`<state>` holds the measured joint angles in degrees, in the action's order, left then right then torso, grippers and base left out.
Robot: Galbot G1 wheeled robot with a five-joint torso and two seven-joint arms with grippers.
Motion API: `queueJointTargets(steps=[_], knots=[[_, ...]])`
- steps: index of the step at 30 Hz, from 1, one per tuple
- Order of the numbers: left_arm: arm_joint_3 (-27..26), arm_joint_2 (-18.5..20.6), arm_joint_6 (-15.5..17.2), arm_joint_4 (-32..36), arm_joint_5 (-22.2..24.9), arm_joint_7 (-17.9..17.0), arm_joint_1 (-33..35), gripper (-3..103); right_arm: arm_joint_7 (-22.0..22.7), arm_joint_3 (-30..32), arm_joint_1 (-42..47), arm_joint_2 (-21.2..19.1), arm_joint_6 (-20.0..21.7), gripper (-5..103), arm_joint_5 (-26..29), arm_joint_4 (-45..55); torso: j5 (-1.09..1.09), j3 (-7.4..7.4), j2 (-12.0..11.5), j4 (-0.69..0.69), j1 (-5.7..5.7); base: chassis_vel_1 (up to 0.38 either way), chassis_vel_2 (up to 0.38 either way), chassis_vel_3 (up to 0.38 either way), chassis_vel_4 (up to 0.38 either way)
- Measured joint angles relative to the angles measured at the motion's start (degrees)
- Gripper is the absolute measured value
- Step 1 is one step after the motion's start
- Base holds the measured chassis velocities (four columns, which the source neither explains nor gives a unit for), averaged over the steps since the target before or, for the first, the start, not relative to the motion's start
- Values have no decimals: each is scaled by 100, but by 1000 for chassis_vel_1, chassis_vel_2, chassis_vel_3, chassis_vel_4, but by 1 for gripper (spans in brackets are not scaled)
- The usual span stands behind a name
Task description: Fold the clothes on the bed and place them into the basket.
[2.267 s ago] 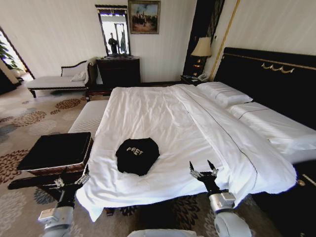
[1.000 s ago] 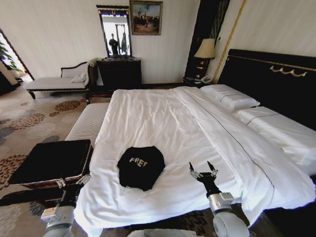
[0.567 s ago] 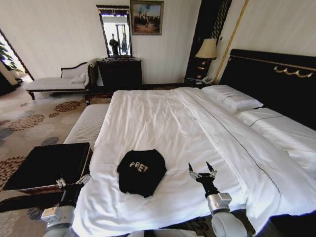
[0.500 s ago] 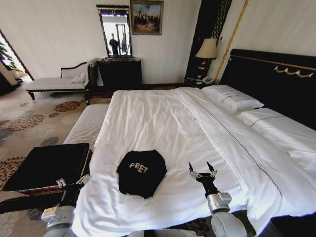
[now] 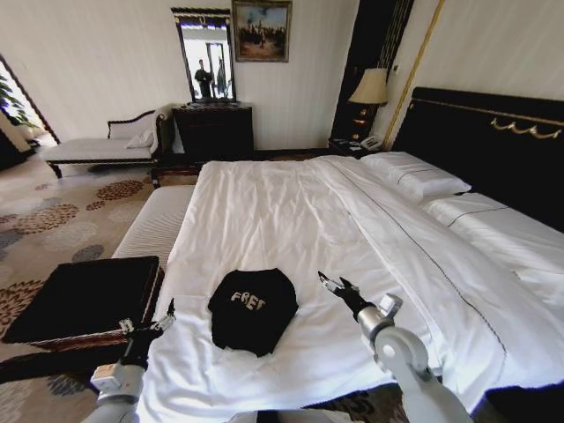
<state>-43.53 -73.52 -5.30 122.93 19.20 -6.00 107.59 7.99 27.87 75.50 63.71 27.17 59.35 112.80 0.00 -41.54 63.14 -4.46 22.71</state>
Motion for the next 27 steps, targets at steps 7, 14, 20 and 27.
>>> queueJointTargets(steps=[7,14,20,27], knots=[[38,-202,9,60,-134,-48,61,99,21,-624,-1089,109,338,100,912,-978,-1,1,0,0,-1,0,0,0,0],[31,-278,32,72,-176,-92,56,99,-26,-1085,-1586,386,449,100,1057,-1677,0,0,0,-1,0,0,0,0,0],[-44,-272,34,101,-188,-104,81,99,-156,-1242,-1699,497,482,97,1032,-2044,-1,1,0,0,-1,0,0,0,0],[-110,-286,22,129,-211,-125,109,99,-283,-1314,-1672,455,567,85,1075,-2072,-1,1,1,-1,-2,0,0,0,0]])
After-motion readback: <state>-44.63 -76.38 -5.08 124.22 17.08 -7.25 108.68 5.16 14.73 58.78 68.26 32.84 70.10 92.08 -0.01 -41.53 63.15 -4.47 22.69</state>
